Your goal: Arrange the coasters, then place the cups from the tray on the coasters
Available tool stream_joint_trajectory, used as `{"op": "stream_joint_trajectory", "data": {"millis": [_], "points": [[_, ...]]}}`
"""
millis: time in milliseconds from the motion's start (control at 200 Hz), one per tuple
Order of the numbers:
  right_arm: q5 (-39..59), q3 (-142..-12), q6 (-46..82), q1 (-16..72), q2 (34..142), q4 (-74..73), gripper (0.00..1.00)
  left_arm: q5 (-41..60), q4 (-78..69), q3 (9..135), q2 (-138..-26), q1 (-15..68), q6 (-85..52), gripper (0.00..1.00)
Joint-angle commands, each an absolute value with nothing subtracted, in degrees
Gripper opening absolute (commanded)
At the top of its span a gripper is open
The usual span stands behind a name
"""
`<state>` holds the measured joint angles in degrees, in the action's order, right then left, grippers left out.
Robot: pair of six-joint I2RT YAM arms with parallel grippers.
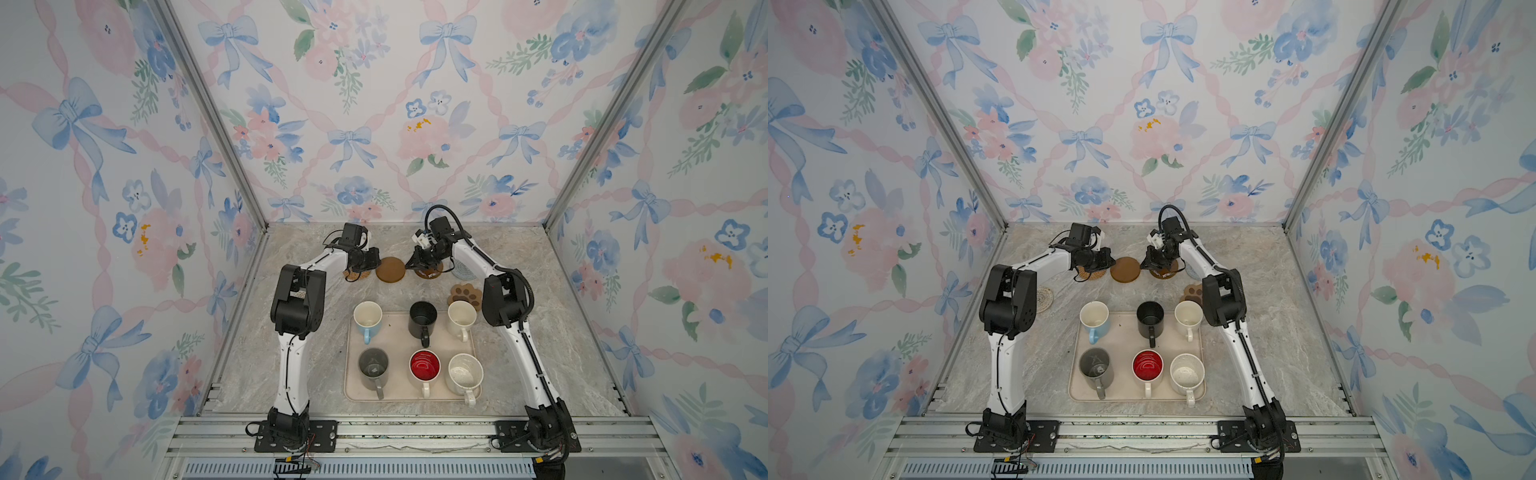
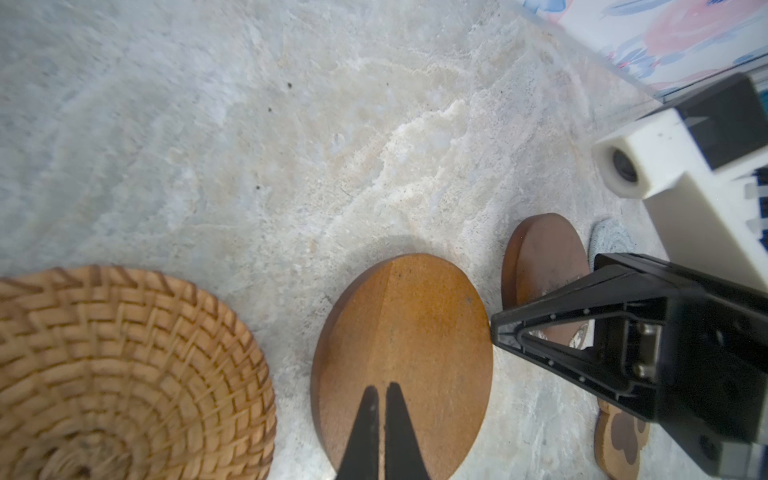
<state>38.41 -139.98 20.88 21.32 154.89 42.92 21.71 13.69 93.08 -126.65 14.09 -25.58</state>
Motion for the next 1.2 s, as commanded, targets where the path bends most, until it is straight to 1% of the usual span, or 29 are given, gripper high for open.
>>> {"op": "stream_joint_trajectory", "data": {"millis": [0,200,340,460,860,1195], "points": [[38.32,-140.89,22.37,21.98,157.42,42.39,0.0,22.99,14.25,90.32,-122.87,13.86,-23.37,0.0],[38.33,-140.88,22.71,21.9,156.89,41.92,0.0,26.51,14.32,83.92,-118.65,14.06,-20.04,0.0],[38.15,-139.9,22.2,21.92,155.92,42.19,0.0,27.69,14.32,81.1,-117.92,13.92,-18.33,0.0],[37.29,-137.92,21.73,21.71,154.54,41.92,0.0,29.5,14.34,81.21,-119.35,14.05,-18.15,0.0],[35.46,-135.17,19.26,20.73,151.82,44.43,0.0,29.47,14.42,84.75,-124.13,14.15,-19.15,0.0],[35.43,-135.64,18.5,20.32,152.64,46.14,0.0,29.1,14.32,86.3,-126.98,14.09,-20.41,0.0]]}}
